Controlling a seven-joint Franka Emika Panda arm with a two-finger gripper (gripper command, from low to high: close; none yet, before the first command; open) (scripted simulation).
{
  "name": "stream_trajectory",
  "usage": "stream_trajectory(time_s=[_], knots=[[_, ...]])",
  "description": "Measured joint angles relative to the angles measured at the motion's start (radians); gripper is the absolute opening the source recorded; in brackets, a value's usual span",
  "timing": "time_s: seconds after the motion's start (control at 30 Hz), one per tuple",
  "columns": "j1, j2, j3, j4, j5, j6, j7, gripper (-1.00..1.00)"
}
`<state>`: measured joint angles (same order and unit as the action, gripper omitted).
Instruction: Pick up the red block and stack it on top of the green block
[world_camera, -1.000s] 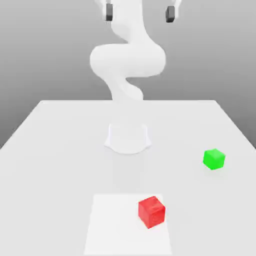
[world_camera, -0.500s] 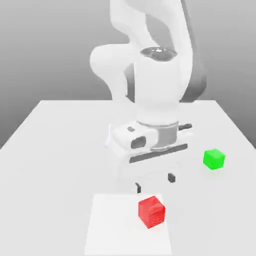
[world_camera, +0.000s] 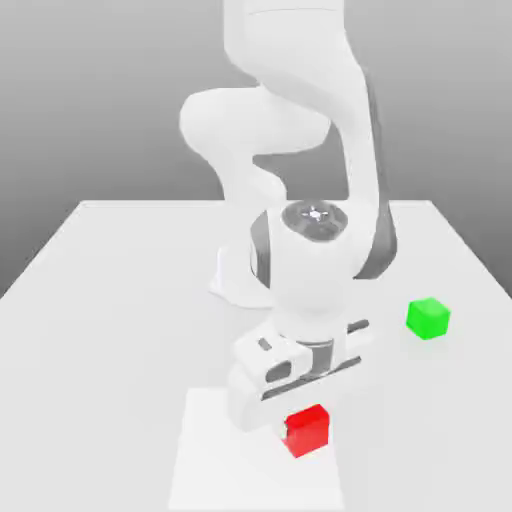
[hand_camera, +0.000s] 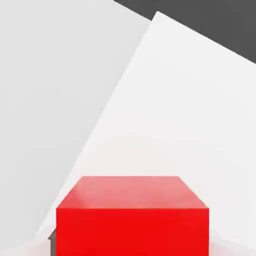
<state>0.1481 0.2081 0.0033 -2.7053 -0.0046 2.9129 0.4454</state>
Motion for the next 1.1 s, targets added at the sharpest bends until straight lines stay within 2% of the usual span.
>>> stream_trajectory(time_s=[0.13, 0.2, 0.43, 0.77, 1.1], knots=[[0.001, -0.138, 0.005, -0.021, 0.003, -0.117, 0.0, -1.0], [0.067, -0.183, 0.041, -0.039, 0.021, -0.143, 0.049, -1.0], [0.292, -0.307, 0.183, -0.115, 0.109, -0.188, 0.284, -1.0], [0.581, -0.485, 0.45, -0.222, 0.277, -0.249, 0.599, -1.0], [0.555, -0.448, 0.509, -0.228, 0.217, -0.19, 0.678, -1.0]])
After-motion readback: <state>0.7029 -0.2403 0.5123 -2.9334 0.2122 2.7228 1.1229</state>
